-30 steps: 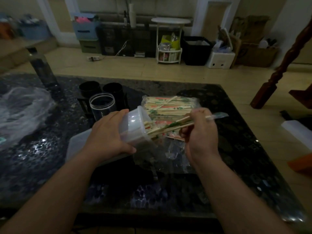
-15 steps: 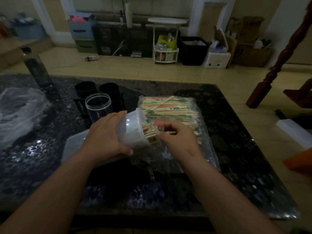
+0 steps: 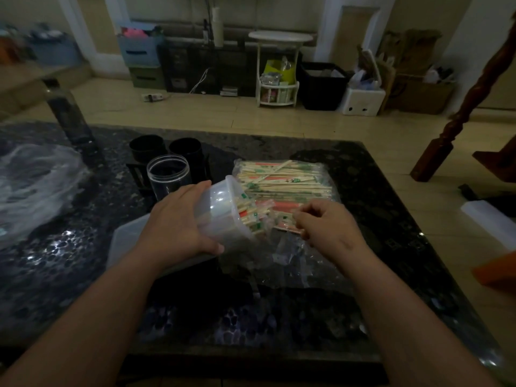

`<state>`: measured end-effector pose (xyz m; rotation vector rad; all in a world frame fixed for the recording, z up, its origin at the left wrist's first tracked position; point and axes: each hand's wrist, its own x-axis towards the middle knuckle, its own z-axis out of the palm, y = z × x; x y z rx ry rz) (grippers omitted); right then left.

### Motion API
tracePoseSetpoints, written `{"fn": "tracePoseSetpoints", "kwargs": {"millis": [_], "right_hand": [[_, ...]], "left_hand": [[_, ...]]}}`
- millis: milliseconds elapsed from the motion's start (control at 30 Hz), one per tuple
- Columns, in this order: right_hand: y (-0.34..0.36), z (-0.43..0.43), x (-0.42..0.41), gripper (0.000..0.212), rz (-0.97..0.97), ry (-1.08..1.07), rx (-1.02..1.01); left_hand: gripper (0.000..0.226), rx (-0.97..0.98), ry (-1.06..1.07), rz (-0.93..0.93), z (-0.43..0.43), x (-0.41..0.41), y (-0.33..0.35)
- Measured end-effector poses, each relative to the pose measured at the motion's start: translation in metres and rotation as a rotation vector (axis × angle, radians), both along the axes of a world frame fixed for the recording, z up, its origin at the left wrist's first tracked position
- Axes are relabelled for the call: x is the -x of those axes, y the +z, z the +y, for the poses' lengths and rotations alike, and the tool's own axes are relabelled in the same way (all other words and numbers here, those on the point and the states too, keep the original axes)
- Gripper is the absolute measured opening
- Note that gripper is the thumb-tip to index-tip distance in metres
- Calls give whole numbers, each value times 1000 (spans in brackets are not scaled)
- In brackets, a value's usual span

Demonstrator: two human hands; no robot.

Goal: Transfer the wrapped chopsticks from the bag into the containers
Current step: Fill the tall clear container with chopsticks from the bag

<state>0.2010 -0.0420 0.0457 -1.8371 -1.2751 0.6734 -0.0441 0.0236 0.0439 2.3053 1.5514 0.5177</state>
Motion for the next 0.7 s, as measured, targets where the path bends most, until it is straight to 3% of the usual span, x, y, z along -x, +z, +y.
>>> {"fn": "tracePoseSetpoints", "kwargs": {"millis": [167, 267, 333, 467, 567, 633, 700], "right_hand": [[-17, -1, -9, 18, -348, 192, 411], [-36, 1, -5, 19, -401, 235, 564], [-49, 3, 0, 31, -425, 211, 609], [-70, 9, 8, 52, -386, 140, 615], [-83, 15, 17, 63, -141, 97, 592], [-82, 17, 27, 56, -5, 85, 474], [-81, 19, 34, 43, -129, 112, 276]], "left_hand": [[135, 22, 14, 2, 1, -1, 1], [131, 16, 15, 3, 1, -2, 1], [130, 18, 12, 0, 1, -2, 1], [130, 25, 22, -10, 2, -1, 0], [129, 29, 15, -10, 4, 0, 0], [129, 34, 12, -12, 5, 0, -1], [130, 36, 12, -7, 7, 1, -1]]}}
